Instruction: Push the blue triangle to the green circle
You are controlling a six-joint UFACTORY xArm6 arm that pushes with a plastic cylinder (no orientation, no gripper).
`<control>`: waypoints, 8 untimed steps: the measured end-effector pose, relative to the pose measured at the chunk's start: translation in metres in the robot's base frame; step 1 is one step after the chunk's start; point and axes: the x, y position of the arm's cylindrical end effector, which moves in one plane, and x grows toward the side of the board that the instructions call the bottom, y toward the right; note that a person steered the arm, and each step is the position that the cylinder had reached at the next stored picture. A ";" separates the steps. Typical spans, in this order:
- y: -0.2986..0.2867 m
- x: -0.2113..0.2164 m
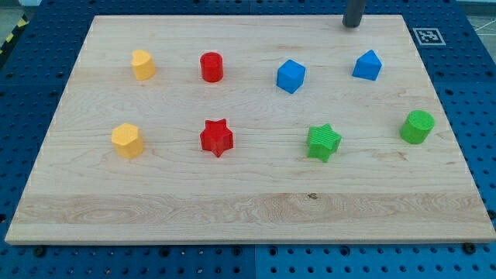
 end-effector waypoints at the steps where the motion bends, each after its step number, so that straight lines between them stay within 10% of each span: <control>1: 0.000 0.035; 8: 0.022 0.162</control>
